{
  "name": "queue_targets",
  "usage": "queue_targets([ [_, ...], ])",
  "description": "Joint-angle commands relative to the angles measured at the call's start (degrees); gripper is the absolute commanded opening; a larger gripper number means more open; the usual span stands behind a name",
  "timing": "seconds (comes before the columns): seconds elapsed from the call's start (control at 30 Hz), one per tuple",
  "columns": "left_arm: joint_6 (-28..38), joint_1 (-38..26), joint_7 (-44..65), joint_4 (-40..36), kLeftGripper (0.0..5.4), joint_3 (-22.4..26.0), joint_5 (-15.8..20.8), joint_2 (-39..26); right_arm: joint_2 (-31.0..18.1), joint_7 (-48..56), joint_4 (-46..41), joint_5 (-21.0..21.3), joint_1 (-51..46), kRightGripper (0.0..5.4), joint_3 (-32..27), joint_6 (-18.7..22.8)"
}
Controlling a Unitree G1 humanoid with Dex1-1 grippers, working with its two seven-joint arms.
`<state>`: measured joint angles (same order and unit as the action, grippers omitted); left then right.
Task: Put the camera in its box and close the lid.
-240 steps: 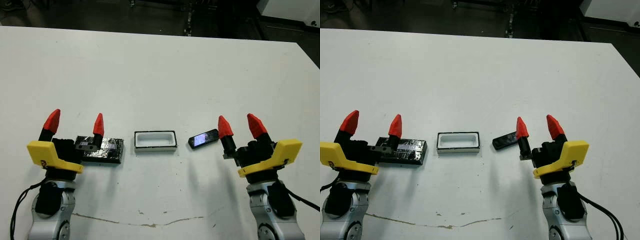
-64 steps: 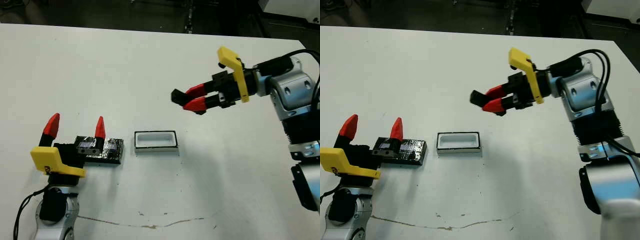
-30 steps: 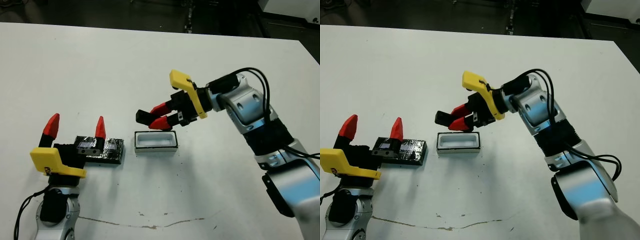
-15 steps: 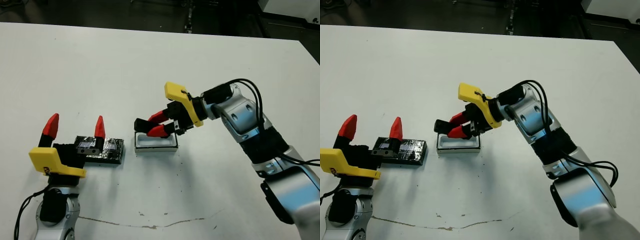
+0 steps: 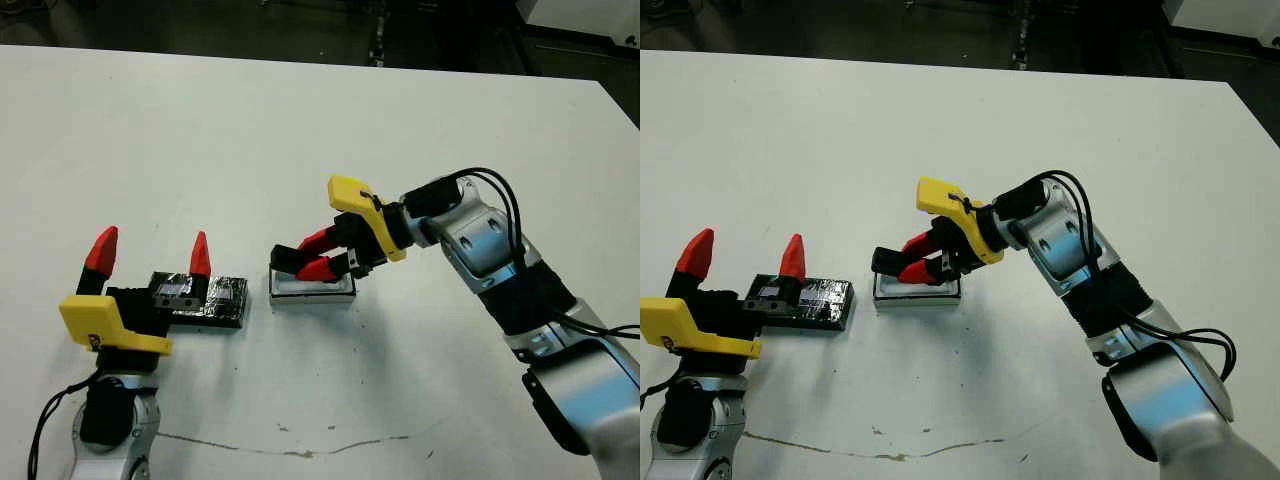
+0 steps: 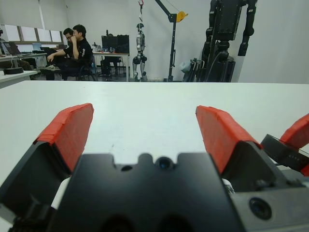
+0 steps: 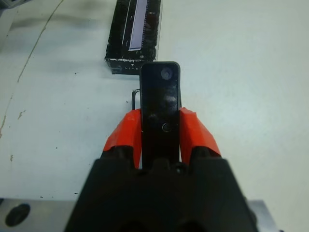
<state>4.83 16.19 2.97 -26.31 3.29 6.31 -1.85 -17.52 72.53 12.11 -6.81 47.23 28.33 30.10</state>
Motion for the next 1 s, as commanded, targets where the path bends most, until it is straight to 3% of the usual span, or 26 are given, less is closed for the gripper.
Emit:
queue_targets([
  [0.03, -0.21, 0.92, -0.29, 0.11, 5.40, -0.03, -0.41, 0.19, -1.11, -0.13, 0.04, 0.71, -0.81, 1.66, 0.12, -1.24],
  [0.53, -0.40, 1.26, -0.02, -0.24, 5.40, -0.03, 0.08, 0.04, -1.44, 0.60, 1.62, 0.92, -1.29, 1.66, -0.07, -2.95],
  [1.0, -0.60, 1.43, -0.16, -0.51, 5.40, -0.20, -0.33, 0.05, -3.28, 0.46, 0.09, 2.68, -2.10, 1.66, 1.41, -0.22],
])
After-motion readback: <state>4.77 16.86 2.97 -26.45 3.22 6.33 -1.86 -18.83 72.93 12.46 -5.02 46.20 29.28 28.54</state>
